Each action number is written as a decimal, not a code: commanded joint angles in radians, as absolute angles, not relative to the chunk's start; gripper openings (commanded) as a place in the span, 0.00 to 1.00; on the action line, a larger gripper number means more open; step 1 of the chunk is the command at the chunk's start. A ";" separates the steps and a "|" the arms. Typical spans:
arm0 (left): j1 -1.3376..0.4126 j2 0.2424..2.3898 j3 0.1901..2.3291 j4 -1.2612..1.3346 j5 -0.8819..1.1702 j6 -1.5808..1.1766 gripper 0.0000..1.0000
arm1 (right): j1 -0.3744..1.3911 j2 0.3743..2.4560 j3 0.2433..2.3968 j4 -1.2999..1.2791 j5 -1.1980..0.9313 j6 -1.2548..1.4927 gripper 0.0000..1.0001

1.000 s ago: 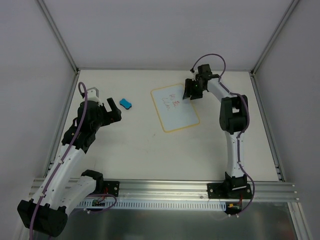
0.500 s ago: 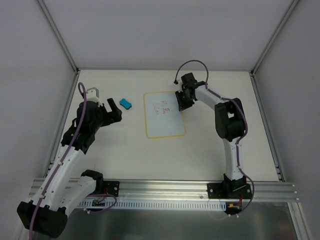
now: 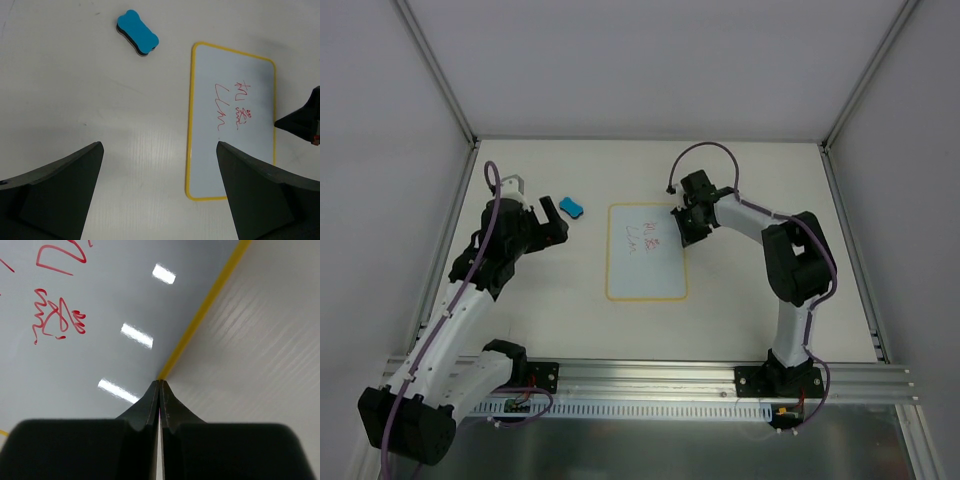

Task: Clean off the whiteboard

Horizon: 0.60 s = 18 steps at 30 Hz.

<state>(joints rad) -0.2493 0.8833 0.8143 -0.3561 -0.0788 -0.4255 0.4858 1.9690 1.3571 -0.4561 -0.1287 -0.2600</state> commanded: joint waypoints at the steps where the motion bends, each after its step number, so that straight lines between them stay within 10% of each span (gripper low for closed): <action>1: -0.255 0.962 0.830 -0.333 -0.064 -0.489 0.99 | 0.522 1.953 1.240 -0.563 -0.091 -0.241 0.01; 18: -0.244 1.822 1.408 -0.510 -0.261 -0.756 0.97 | 0.551 1.879 1.120 -0.485 -0.066 -0.134 0.08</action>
<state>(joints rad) -0.2485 1.7355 1.3125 -0.4221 -0.1970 -0.6632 0.5411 1.8515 1.1870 -0.3820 -0.0753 -0.1642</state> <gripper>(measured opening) 0.980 0.066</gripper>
